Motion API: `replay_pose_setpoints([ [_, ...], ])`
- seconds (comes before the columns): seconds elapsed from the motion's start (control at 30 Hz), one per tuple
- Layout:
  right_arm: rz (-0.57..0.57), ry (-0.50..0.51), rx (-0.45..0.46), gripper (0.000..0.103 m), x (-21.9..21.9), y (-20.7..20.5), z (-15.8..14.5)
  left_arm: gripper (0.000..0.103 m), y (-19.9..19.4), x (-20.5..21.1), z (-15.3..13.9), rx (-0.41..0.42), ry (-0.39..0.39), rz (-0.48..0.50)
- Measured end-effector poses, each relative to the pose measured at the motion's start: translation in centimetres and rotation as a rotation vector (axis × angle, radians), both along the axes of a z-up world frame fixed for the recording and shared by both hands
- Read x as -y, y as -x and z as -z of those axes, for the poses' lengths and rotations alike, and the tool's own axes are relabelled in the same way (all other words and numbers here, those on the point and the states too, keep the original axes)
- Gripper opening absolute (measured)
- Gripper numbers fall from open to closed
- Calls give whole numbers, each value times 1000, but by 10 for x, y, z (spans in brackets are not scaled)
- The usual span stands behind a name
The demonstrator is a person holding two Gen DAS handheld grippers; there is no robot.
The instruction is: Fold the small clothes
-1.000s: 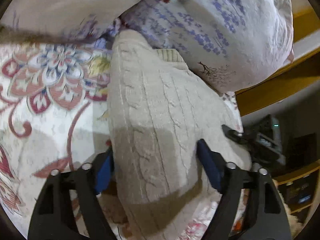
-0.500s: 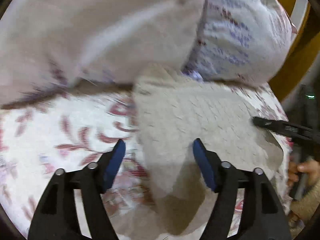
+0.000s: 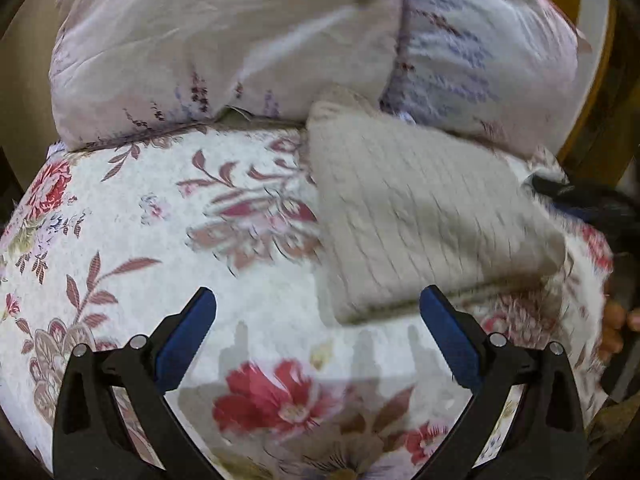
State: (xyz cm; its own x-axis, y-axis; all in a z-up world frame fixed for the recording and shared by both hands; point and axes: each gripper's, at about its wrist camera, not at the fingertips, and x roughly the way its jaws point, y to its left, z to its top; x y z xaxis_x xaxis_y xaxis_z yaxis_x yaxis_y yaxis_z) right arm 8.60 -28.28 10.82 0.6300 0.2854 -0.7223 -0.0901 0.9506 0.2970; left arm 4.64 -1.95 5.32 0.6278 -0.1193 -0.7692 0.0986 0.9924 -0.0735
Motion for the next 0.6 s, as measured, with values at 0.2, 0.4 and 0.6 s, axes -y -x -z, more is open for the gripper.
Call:
replay_pose_setpoints([
  [0.2,-8,127,-64,98,-22,34,43,101,7,14,23,-42,-54,22],
  [0.4,-29,259,-130,102,-55,43,73,101,9,21,41,-69,-100,19],
  [0.6,-34,276,-130,102,-62,46,73,101,10,16,42,-73,-97,19],
])
